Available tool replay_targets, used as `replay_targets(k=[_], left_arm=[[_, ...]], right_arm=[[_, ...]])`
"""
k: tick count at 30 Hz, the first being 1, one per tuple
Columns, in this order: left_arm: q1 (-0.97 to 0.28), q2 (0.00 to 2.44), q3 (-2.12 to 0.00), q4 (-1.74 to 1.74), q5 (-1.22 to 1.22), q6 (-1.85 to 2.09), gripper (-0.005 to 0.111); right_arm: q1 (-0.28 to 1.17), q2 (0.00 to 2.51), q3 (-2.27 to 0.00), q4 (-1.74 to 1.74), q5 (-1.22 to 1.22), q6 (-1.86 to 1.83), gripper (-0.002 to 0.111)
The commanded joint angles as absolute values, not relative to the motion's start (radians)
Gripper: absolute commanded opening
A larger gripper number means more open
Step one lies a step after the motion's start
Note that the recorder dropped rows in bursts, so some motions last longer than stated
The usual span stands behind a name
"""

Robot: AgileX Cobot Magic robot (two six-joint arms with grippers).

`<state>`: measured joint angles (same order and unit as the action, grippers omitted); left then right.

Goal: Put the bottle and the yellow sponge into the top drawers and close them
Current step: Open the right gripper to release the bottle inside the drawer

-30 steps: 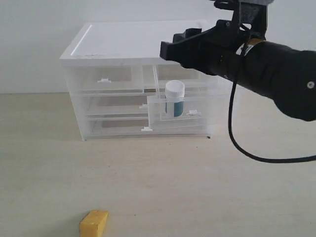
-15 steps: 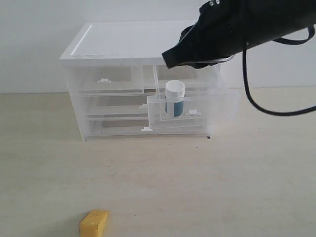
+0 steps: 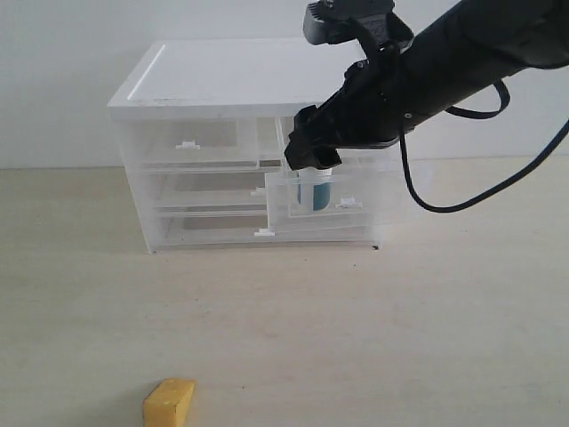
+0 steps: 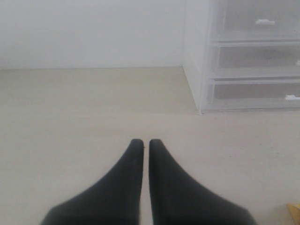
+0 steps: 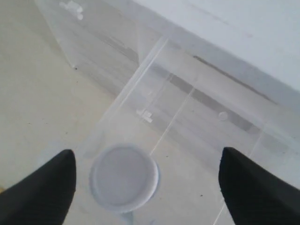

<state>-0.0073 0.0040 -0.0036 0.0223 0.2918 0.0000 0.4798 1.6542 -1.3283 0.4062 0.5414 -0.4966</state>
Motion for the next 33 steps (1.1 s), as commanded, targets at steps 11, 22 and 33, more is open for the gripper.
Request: replay_targets(k=[11,22,33], left_arm=[[-0.004,0.000,0.000,0.018,0.292,0.008,0.004],[-0.004,0.000,0.000,0.018,0.292,0.008,0.004],[-0.004,0.000,0.000,0.018,0.292,0.008,0.004]], right_arm=[[0.453,1.652,-1.338,0.039,0.498,-0.244,0.074],[0.451,1.650,-1.338,0.129,0.567,-0.295,0.059],[0.451,1.652,-1.338,0.178,0.559,-0.338,0.029]])
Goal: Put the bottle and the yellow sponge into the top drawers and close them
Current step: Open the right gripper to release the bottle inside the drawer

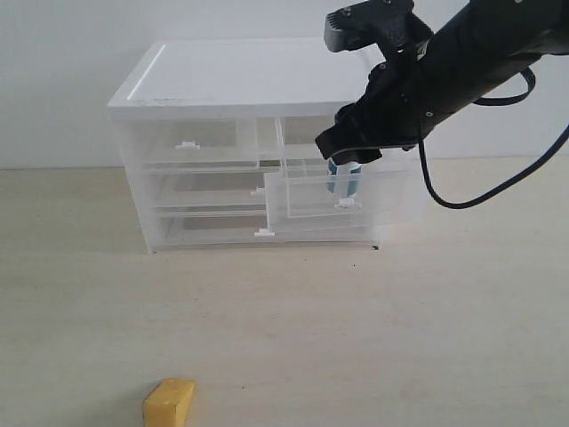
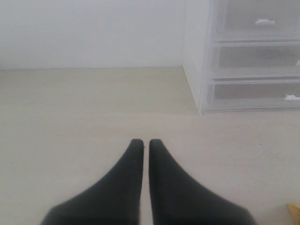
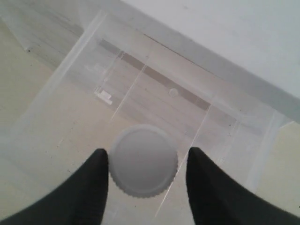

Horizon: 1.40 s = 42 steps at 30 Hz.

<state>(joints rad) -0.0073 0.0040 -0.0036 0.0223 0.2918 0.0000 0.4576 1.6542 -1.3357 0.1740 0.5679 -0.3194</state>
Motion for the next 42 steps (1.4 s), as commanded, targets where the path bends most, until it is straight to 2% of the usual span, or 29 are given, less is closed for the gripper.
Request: replay_targets(k=[1,3,4,13,22,28,31,34,37,42], left_arm=[[-0.004,0.000,0.000,0.018,0.292,0.008,0.004],[-0.004,0.000,0.000,0.018,0.292,0.008,0.004],[-0.004,0.000,0.000,0.018,0.292,0.008,0.004],[-0.004,0.000,0.000,0.018,0.292,0.008,0.004],[-0.004,0.000,0.000,0.018,0.292,0.008,0.004],[-0.004,0.000,0.000,0.018,0.292,0.008,0.004],[-0.004,0.000,0.000,0.018,0.292,0.008,0.004],[-0.004,0.000,0.000,0.018,0.292,0.008,0.004],[-0.004,0.000,0.000,0.018,0.292,0.008,0.004],[-0.004,0.000,0.000,0.018,0.292,0.008,0.004]], right_arm=[[0.451,1.652,-1.338,0.180,0.556,-0.342,0.019],[0.451,1.652,-1.338,0.180,0.551,-0.345,0.001],[0.451,1.652,-1.338,0.185,0.548,-0.345,0.000],[0.438,1.603,-1.338,0.362,0.518,-0.347,0.000],[0.305,1.658,-1.338,0.864,0.656,-0.464,0.000],[0.258,1.676,-1.338,0.933,0.710,-0.426,0.000],[0.251,1.677,-1.338,0.924,0.728,-0.409,0.012],[0.251,1.677,-1.338,0.911,0.737,-0.391,0.038],[0.251,1.677,-1.338,0.906,0.719,-0.390,0.057],[0.251,1.677,-1.338,0.900,0.696,-0.401,0.059]])
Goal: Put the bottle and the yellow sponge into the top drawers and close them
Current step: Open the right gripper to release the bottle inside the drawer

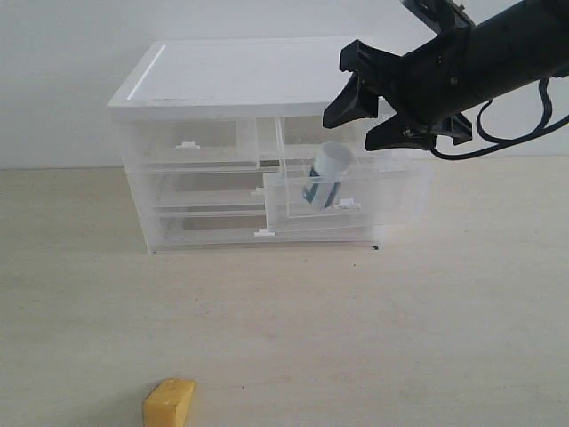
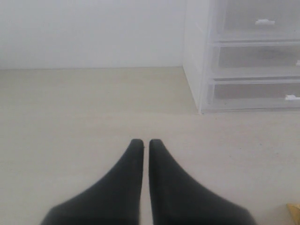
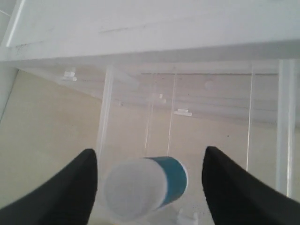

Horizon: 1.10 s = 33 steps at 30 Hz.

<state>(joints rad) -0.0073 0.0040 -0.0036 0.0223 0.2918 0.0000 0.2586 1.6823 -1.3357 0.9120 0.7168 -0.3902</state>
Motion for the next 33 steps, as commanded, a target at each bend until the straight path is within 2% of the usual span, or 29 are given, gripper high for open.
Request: replay_targets(k=[1,6,8,11,13,14,21,33], left_arm=[[-0.004,0.000,0.000,0.018,0.292,0.008,0.004],[-0.004,0.000,0.000,0.018,0.292,0.008,0.004],[-0.004,0.000,0.000,0.018,0.292,0.008,0.004],[-0.004,0.000,0.000,0.018,0.292,0.008,0.004],[-0.004,0.000,0.000,0.018,0.292,0.008,0.004],[-0.004,0.000,0.000,0.018,0.292,0.008,0.004],[-0.004,0.000,0.000,0.018,0.292,0.008,0.004],[-0.004,0.000,0.000,0.018,0.292,0.008,0.004]], right_arm=[[0.251,1.677,-1.338,0.899,0.694,-0.409,0.059],[0.251,1.658,-1.340,0.908,0.684,-0.499,0.059],[0.253,1.638,-1.340,0.911,0.712,-0.581,0.055],[0.271,1.618,-1.340,0.906,0.799,-0.741,0.032],[0.294,1.616,-1.338,0.906,0.846,-0.860,0.007],[0.304,1.616,-1.338,0.908,0.856,-0.896,0.000],[0.402,1.618,-1.338,0.885,0.798,-1.003,0.000],[0.402,1.642,-1.338,0.709,0.661,-0.897,0.000]])
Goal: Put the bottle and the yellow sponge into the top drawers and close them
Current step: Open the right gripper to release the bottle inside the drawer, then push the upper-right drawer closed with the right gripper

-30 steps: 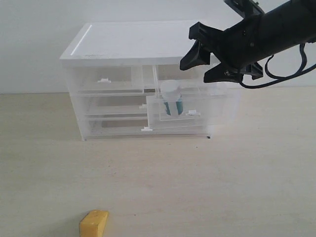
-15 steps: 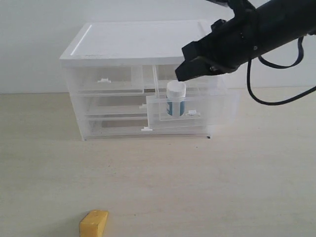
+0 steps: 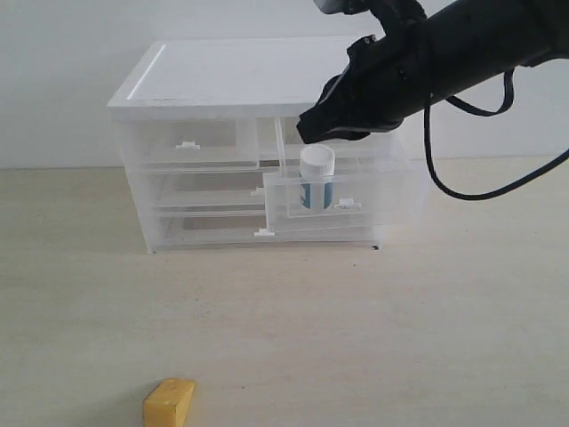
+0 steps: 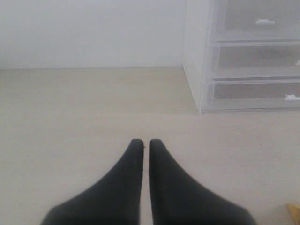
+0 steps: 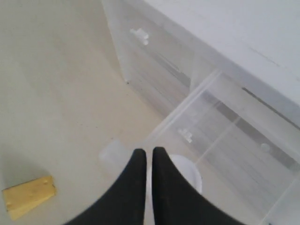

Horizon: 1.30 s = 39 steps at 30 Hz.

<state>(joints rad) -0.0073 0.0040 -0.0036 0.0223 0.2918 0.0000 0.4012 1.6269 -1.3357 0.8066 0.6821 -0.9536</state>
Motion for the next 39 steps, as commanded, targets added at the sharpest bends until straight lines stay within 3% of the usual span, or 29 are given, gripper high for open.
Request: replay_targets(k=[1,11,22,26,33,39], left_arm=[[-0.004,0.000,0.000,0.018,0.292,0.008,0.004],[-0.004,0.000,0.000,0.018,0.292,0.008,0.004],[-0.004,0.000,0.000,0.018,0.292,0.008,0.004],[-0.004,0.000,0.000,0.018,0.292,0.008,0.004],[-0.004,0.000,0.000,0.018,0.292,0.008,0.004],[-0.004,0.000,0.000,0.018,0.292,0.008,0.004]], right_arm=[[0.402,1.652,-1.338,0.695,0.661,-0.888,0.000],[0.390,1.683,-1.338,0.429,0.532,-0.696,0.000],[0.369,1.648,-1.338,0.405,0.422,-0.656,0.000],[0.369,1.567,-1.338,0.381,0.551,-0.656,0.000],[0.371,1.514,-1.338,0.405,0.990,-0.765,0.000],[0.404,1.540,-1.338,0.438,1.072,-0.768,0.000]])
